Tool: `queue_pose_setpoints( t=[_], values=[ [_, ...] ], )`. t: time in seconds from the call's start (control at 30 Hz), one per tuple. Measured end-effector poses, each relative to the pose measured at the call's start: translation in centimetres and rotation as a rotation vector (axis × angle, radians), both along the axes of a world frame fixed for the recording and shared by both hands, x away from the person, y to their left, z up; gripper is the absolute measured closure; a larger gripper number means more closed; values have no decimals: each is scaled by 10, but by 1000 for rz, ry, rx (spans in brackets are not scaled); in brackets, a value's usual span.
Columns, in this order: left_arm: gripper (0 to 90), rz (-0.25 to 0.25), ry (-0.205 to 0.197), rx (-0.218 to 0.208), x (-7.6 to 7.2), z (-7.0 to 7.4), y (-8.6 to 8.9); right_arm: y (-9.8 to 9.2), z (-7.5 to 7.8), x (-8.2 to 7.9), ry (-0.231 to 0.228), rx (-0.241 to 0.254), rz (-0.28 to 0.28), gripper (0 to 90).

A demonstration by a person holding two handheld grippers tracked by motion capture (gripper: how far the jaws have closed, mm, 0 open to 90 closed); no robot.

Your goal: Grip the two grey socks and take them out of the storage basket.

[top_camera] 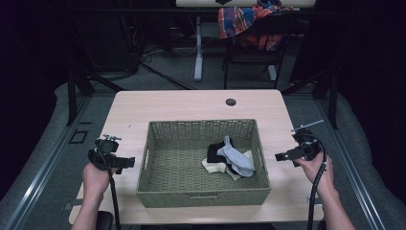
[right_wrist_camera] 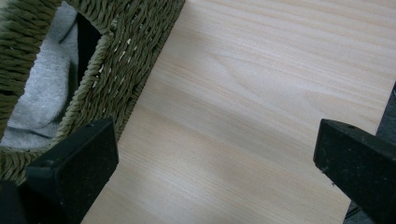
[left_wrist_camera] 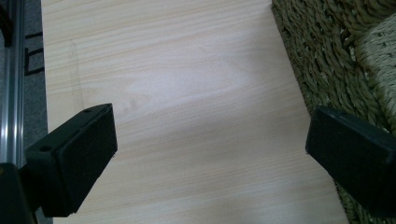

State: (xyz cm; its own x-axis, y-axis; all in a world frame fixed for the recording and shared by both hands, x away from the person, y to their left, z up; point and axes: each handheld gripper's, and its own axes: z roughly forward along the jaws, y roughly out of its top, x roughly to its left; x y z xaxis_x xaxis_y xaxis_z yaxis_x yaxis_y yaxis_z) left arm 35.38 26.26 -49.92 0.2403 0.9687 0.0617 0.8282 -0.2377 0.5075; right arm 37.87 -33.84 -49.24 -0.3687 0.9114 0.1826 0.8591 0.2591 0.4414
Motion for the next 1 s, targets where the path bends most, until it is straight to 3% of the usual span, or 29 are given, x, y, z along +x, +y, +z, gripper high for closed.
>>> queue_pose_setpoints(
  t=[0.37, 0.6, 0.77, 1.0],
  values=[
    [22, -10, 3, 6, 0, 0, -2, -1, 9, -2, -22, 12, 6, 0],
    [23, -8, 6, 14, -2, -1, 0, 4, 29, -2, -76, 17, 33, 0],
    [23, -5, 7, 19, -2, -1, 0, 9, 48, -3, -139, 12, 61, 0],
    [23, 5, 6, 23, -3, -1, 2, 33, 74, -3, -178, 19, 143, 0]
  ],
)
